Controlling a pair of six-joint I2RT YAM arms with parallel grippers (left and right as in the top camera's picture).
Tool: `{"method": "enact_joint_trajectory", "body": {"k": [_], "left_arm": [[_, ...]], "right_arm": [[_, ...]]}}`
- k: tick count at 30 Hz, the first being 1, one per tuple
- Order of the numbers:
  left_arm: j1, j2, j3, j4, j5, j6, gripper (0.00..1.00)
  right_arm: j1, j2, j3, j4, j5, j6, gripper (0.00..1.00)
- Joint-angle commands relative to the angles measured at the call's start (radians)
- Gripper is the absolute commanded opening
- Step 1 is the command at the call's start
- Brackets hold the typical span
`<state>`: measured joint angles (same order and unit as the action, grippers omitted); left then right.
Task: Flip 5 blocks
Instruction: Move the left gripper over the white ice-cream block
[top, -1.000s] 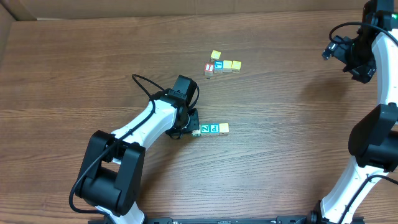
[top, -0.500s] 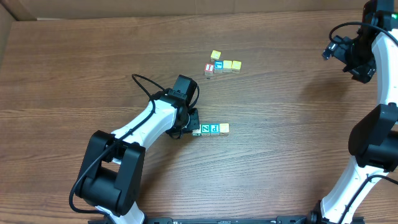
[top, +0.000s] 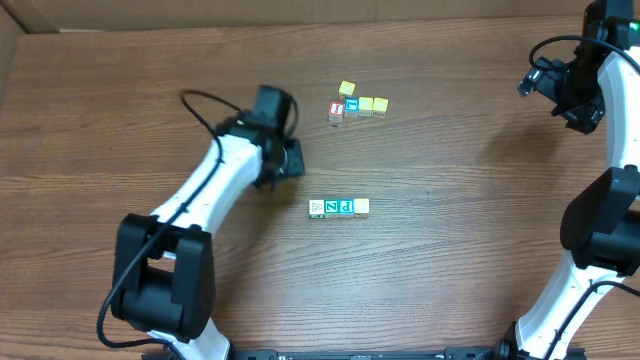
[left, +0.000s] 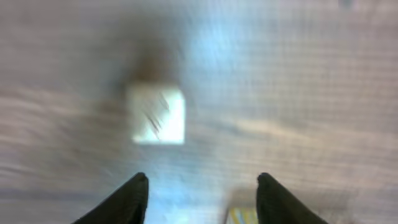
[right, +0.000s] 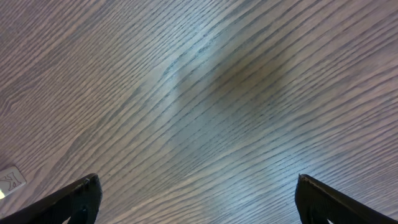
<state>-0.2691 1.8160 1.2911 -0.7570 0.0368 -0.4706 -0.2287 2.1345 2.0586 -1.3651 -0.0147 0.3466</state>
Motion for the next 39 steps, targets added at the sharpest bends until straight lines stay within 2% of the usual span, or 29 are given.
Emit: {"method": "enact_joint_trajectory", "body": {"k": [1,10,16,21,39], "left_arm": [[0.042,-0.005,0.034,0.017,-0.08,0.029,0.5],[0.052,-0.005,0.016,0.061,-0.114,0.139,0.43],[0.051,-0.004,-0.031,0.105,-0.105,0.139,0.46],[0.051,-0.004,-0.072,0.174,-0.038,0.146,0.5],[0.033,-0.003,-0.079,0.187,-0.045,0.176,0.49]], "right_arm": [[-0.002,-0.021,0.008,0.003,0.005,-0.003,1.0],[-0.002,-0.021,0.008,0.003,0.005,-0.003,1.0],[-0.002,-0.021,0.008,0.003,0.005,-0.003,1.0],[-0.002,-0.021,0.008,0.003,0.005,-0.003,1.0],[-0.002,-0.021,0.008,0.003,0.005,-0.003,1.0]]}}
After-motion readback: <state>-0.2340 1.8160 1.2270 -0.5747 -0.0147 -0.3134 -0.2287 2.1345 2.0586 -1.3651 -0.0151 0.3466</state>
